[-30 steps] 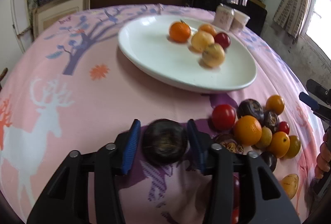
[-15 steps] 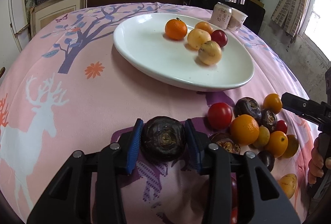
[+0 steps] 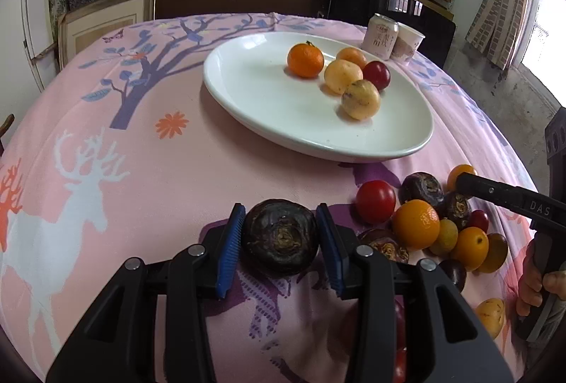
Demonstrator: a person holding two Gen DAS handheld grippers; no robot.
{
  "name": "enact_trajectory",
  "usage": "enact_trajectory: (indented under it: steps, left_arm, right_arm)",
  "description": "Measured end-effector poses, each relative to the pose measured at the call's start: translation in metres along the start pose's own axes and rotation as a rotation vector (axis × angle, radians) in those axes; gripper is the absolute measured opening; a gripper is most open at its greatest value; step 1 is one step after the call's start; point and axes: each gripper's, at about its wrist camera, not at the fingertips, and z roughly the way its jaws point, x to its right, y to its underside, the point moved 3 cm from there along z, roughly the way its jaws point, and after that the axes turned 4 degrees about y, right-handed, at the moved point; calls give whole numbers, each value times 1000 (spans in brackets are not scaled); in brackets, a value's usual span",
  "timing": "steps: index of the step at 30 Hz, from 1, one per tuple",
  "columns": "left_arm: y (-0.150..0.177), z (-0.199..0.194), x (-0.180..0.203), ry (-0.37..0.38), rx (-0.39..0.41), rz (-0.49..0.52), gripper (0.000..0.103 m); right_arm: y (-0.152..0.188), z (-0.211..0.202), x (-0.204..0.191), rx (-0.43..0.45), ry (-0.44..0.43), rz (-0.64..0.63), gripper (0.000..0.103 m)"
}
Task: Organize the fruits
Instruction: 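Grasp the dark purple plum with the left gripper while the right grasps an orange tomato, then carry the plum and orange tomato over the white plate and open both grippers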
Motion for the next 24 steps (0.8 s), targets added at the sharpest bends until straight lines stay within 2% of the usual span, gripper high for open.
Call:
enact_trajectory:
  steps: [3,7,12,17,20,24]
  left_arm:
    - [-1,-15,0,-4,41,-3,41]
    - [-14,-44,1,-17,125,-12,40]
    - [-54,-56,4,-29,168,-6,40]
    - [-97,-36,3,-42,190,-44,40]
    - [-102,-11,0,-27,163,-77,40]
    - [-92,20,-4,-40,101,-54,41]
  right_arm:
    - [0,-10,4,30,-12,13,39]
    - [-3,-36,8,121,-34,32,39]
    - [-26,-63,-7,195,-79,11,39]
    - [-70,-68,-54,229,-64,-106,39]
    - [-86,-47,-72,234,-26,-152,39]
    - [-82,-13,-67,213,-22,-129,39]
